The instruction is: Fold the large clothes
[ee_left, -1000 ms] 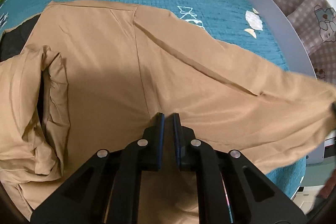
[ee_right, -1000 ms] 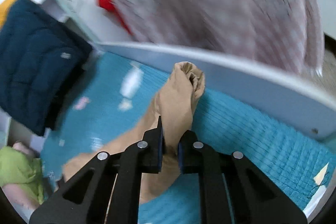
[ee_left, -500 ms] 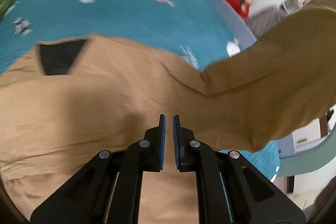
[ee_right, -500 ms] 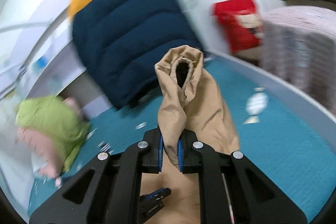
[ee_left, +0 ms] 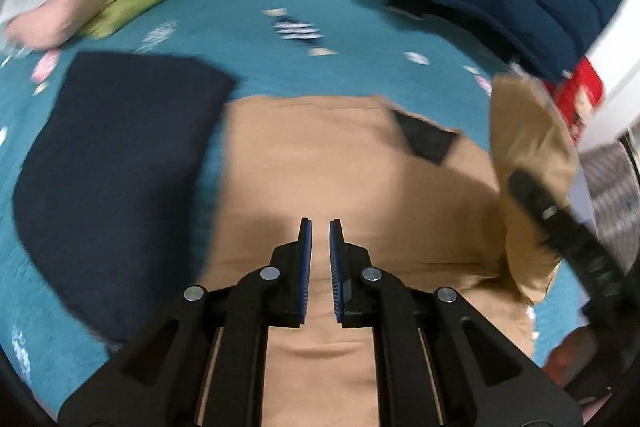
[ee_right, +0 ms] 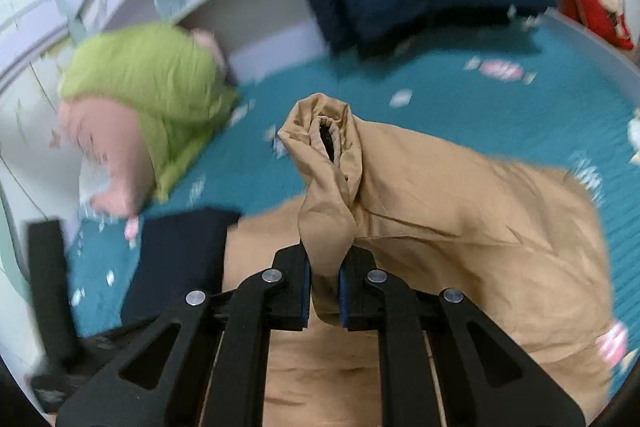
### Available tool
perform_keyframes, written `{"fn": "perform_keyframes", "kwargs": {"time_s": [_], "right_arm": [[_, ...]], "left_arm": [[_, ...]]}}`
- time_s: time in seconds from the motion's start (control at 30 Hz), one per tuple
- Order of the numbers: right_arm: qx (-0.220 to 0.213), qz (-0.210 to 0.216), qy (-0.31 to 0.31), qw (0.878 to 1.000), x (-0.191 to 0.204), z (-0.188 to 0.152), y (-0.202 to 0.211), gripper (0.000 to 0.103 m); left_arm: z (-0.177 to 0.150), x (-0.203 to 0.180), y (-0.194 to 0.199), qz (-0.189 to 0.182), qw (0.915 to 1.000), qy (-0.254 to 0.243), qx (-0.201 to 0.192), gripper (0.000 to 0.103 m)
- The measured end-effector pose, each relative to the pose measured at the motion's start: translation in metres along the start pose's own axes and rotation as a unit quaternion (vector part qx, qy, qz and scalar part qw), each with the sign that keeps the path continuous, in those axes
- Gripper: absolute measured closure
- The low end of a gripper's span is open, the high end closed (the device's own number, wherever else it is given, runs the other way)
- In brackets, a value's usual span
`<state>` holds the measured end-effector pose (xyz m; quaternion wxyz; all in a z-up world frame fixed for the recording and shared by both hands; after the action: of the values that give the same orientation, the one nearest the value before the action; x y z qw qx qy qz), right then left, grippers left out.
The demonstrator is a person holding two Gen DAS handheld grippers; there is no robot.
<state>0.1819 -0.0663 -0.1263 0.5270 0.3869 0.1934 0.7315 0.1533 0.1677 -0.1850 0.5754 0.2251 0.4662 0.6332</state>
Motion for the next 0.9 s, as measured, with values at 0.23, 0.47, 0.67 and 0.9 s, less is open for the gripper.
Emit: {"fn": "perform_keyframes", "kwargs": {"time_s": [0.23,0.47,0.67,0.9], "right_arm": [[0.135,0.127,-0.041,0.982,0.022,-0.048,-0.067,0.049],[0.081,0.102,-0.006,0.991,0.023,-0.029,-0.019,0.046],[0.022,-0.04,0.017,0.999,-0.042,-0.009,0.019,0.085],[0.132,-0.062,-0.03,0.989,-0.121,-0.065,-0.021,0.103]], "left_arm": [[-0.011,0.065,-0.007,0.034,0.9984,0.041,0.017,0.093],[-0.007,0.053,0.011,0.028,0.9989,0.036,-0.004,0.093],[0.001,-0.034,0.003,-0.082,0.9964,-0.021,-0.006,0.093],[-0.048,-0.092,-0.093,-0.077,0.9894,-0.059,0.109,0.094]]}}
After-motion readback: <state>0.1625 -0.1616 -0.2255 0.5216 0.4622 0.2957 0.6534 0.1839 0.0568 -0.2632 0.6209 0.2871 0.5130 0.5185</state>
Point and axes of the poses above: each gripper's, at about its wrist camera, not at the fingertips, and y roughly against the way its jaws point, x to its left, z to its top, the point moved 2 cm from there along -y, roughly the way its jaws point
